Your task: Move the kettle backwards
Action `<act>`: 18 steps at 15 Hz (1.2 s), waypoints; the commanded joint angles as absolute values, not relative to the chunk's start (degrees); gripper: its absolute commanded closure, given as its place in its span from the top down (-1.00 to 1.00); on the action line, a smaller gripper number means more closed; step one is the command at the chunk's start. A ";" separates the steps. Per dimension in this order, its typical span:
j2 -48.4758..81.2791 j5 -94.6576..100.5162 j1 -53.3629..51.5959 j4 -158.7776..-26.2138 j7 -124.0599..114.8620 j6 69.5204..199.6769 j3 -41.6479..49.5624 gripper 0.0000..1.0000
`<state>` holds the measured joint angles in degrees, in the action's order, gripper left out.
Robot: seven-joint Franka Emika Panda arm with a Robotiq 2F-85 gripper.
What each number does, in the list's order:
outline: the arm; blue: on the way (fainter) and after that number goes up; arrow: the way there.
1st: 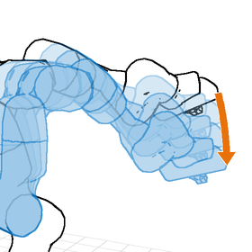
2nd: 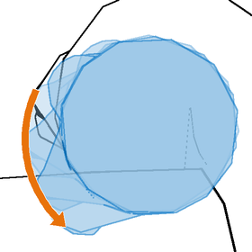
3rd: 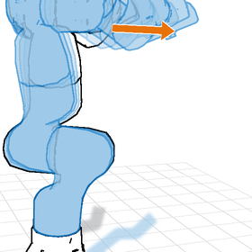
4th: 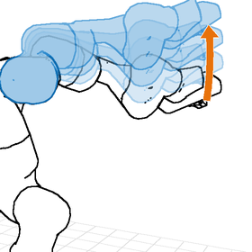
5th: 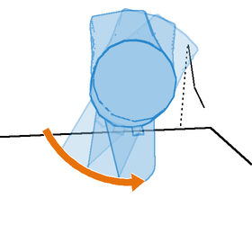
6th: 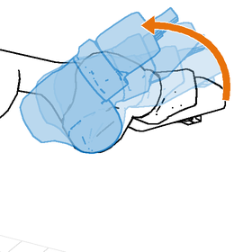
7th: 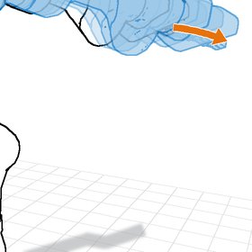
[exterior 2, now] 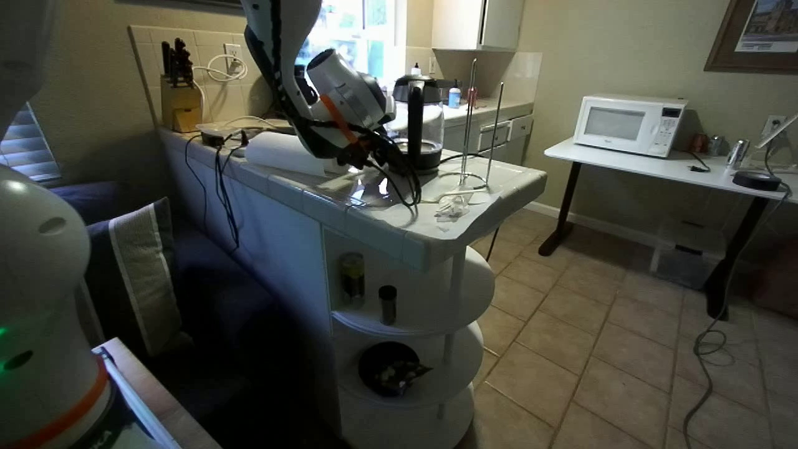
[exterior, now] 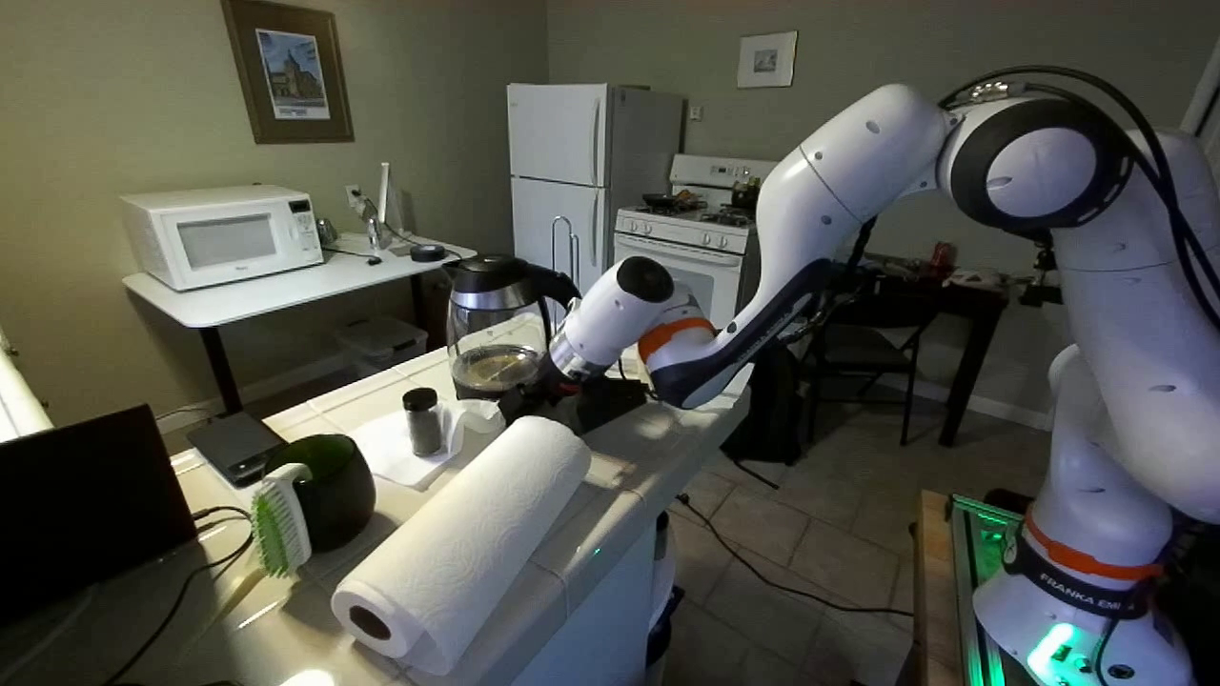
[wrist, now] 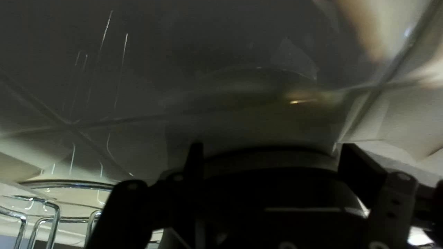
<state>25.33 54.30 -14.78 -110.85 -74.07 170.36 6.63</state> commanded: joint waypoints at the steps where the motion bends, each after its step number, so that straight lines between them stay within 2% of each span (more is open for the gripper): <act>1: 20.98 53.37 -15.74 -115.50 -75.41 166.00 6.22 1.00; 9: 7.19 50.66 -14.27 -128.76 -71.68 163.19 4.54 1.00; 13: -3.21 34.98 -10.47 -140.20 -53.32 163.65 -1.09 1.00; 18: -18.65 17.11 -9.54 -148.48 -34.04 152.51 -4.01 1.00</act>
